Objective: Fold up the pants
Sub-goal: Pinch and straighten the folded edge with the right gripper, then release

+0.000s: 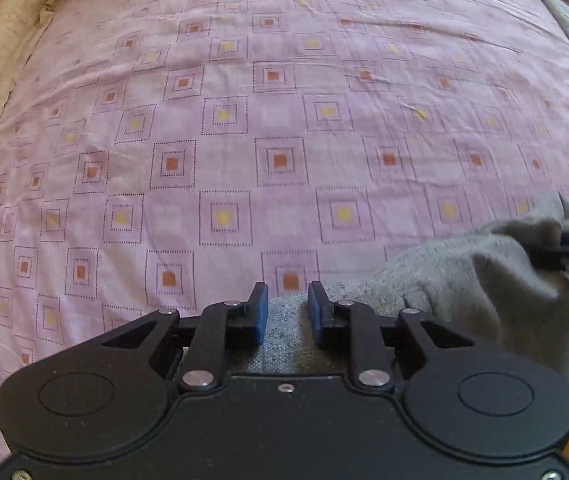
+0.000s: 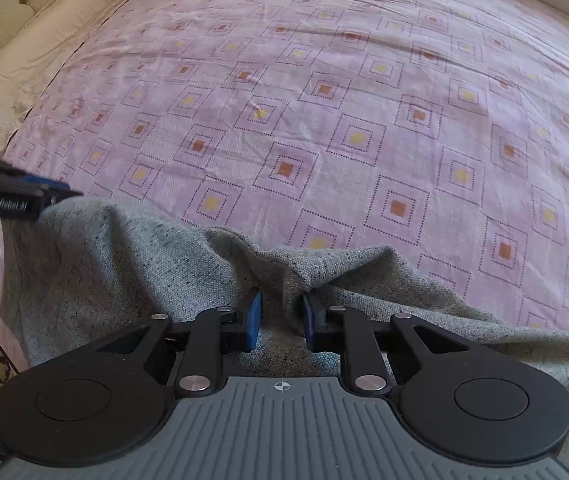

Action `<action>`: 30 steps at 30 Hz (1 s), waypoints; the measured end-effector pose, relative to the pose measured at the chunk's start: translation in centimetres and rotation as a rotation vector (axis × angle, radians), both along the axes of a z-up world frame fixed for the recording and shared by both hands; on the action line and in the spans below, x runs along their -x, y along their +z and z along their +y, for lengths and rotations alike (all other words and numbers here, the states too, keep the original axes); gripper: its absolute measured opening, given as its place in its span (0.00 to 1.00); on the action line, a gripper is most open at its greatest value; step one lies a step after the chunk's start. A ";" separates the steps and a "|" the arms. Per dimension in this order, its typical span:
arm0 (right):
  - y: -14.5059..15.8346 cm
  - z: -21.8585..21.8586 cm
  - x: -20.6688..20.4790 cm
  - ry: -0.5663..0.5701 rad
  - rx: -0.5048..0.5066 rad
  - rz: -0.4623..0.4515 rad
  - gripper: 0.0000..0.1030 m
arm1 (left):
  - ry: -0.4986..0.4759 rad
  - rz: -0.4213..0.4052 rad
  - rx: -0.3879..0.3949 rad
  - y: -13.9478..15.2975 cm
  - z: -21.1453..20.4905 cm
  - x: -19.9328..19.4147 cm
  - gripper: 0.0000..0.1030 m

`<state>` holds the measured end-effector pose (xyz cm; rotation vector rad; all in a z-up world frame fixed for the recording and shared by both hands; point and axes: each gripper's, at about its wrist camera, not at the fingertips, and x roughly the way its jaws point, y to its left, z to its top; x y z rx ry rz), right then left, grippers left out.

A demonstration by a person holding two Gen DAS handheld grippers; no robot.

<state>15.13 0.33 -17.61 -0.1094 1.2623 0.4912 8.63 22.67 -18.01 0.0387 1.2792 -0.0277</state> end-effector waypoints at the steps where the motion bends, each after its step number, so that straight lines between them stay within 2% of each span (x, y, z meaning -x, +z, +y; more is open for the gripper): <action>1: 0.2 -0.2 -0.2 -0.010 -0.013 0.006 0.20 | -0.025 -0.020 -0.005 0.4 -0.3 1.0 0.32; 4: 0.6 -1.0 -1.1 -0.055 -0.068 0.032 0.22 | -0.089 -0.078 -0.043 1.4 -1.8 2.9 0.32; 5: 0.6 -1.2 -1.4 -0.063 -0.081 0.044 0.25 | -0.103 -0.087 -0.058 1.4 -2.2 3.1 0.32; 8: 0.5 -1.4 -2.5 -0.065 -0.092 0.072 0.26 | -0.113 -0.107 -0.095 1.5 -3.0 3.5 0.32; 11: 0.2 -1.4 -3.5 -0.073 -0.106 0.099 0.26 | -0.088 -0.100 -0.078 1.7 -2.8 3.1 0.32; 16: -0.7 -2.1 -4.8 -0.182 -0.188 0.185 0.28 | -0.097 -0.107 -0.050 1.4 -2.0 3.2 0.32; 18: -1.0 -2.1 -5.0 -0.182 -0.200 0.190 0.20 | -0.111 -0.113 -0.056 1.5 -2.1 3.5 0.32; 19: -0.9 -2.1 -4.9 -0.179 -0.195 0.168 0.04 | -0.114 -0.115 -0.058 1.5 -2.1 3.6 0.32; 20: -0.8 -2.2 -5.0 -0.198 -0.184 0.165 0.04 | -0.119 -0.115 -0.058 1.5 -2.1 3.5 0.32; 22: 0.0 -2.9 -5.6 -0.277 -0.232 0.143 0.04 | -0.119 -0.124 -0.071 2.2 -1.9 3.1 0.34; 23: 0.5 -3.4 -6.3 -0.326 -0.254 0.104 0.04 | -0.086 -0.155 -0.093 3.1 -1.6 2.8 0.34; 25: 0.1 -3.7 -8.0 -0.398 -0.239 0.103 0.04 | -0.021 -0.232 -0.117 5.1 -0.8 2.3 0.33; 27: -1.0 -2.8 -9.1 -0.384 -0.176 0.101 0.04 | -0.006 -0.271 -0.127 6.4 -0.4 1.7 0.36; 30: -2.1 -1.8 -9.0 -0.381 -0.128 0.101 0.04 | -0.061 -0.251 -0.110 5.9 -0.9 1.0 0.39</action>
